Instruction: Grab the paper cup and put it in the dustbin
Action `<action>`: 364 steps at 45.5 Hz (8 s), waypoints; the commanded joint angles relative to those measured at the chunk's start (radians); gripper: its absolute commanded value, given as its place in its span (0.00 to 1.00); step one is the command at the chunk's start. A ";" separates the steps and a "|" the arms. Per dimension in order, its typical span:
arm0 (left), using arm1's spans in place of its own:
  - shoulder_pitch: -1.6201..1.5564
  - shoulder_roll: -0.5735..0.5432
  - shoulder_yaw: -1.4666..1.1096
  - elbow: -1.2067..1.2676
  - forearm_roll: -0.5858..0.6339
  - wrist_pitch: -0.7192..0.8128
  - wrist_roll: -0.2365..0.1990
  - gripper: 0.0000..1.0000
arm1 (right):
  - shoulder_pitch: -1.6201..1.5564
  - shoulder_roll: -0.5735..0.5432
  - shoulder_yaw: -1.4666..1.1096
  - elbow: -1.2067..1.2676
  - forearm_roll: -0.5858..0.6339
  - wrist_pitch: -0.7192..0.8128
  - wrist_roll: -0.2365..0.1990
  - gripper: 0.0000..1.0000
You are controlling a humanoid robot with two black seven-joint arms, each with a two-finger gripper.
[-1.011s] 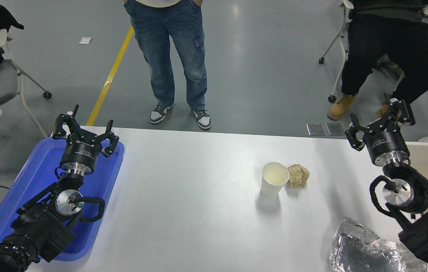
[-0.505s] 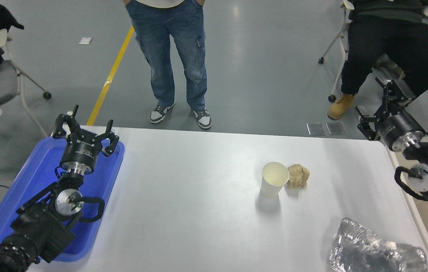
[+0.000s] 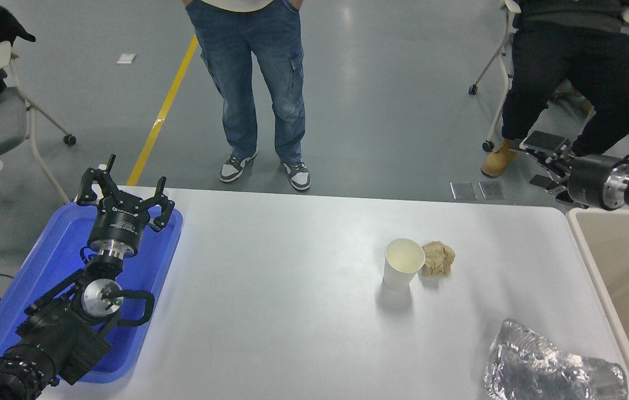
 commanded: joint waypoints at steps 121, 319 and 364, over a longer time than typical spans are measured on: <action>0.000 0.000 0.000 0.000 0.000 0.001 0.000 1.00 | -0.019 0.699 -0.535 0.035 0.414 -0.208 -0.176 0.67; 0.002 0.000 0.000 0.000 0.000 0.001 0.000 1.00 | -0.845 0.079 0.192 -0.684 0.247 -0.379 -0.288 0.00; 0.000 0.000 0.000 0.000 -0.001 0.001 -0.002 1.00 | -0.859 0.128 0.191 -0.736 0.230 -0.435 -0.285 1.00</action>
